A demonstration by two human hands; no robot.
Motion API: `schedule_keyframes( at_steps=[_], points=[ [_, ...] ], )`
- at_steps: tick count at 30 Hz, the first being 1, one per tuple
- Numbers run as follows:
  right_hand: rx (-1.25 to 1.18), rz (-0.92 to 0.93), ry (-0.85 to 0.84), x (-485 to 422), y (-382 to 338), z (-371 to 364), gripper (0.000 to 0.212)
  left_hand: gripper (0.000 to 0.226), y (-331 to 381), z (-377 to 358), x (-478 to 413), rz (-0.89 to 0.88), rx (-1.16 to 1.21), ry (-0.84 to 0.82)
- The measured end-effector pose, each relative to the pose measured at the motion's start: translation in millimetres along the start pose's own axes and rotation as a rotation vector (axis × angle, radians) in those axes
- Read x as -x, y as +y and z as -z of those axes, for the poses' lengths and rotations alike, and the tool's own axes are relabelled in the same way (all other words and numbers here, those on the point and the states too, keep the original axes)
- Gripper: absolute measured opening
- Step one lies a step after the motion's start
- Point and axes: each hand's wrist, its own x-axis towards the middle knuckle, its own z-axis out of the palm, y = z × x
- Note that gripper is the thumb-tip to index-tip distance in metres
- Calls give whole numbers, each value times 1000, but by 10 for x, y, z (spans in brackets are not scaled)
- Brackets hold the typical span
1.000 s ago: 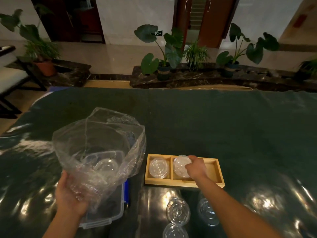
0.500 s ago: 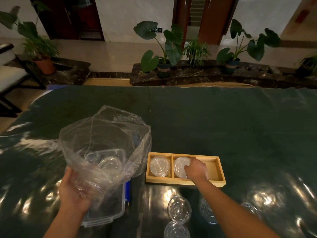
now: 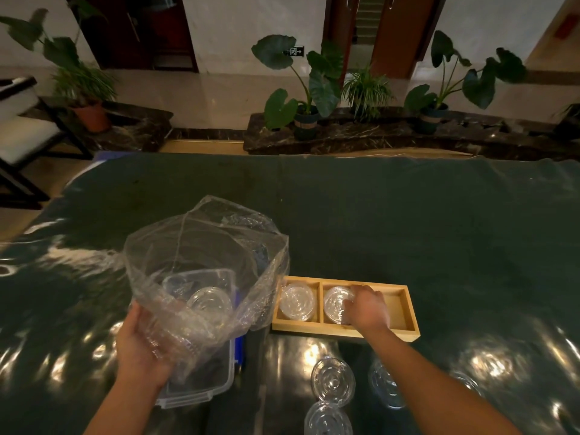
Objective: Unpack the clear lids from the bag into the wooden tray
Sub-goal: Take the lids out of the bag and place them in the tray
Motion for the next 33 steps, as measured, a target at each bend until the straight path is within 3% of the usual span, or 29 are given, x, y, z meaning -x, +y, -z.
schedule_keyframes(
  at_steps=[7,12,15,17,19,22,24,28,33],
  points=[
    [-243,-98,53,72,8,208,38,38,-5,-37,44,27,7,-21],
    [-561,-30,284,255,-122,790,27,50,7,-44,54,55,14,-44],
    [-801,208,519,567,-342,1325,11,54,26,-51,50,72,-10,-49],
    [-831,522,666,836,-543,1644,5,49,20,-83,61,66,-36,-51],
    [-795,814,711,1087,-772,1832,9,42,17,-148,98,48,-76,-53],
    [-670,1036,537,1338,-1119,1917,11,50,38,-282,194,55,-105,-109],
    [-494,1059,329,1379,-1338,1919,16,59,55,-361,240,82,-96,-173],
    [-43,847,-26,1231,-1695,1838,35,64,59,-468,341,125,-137,-176],
    [100,702,-191,1077,-1946,1607,25,50,87,-627,490,-16,-195,-79]
  ],
)
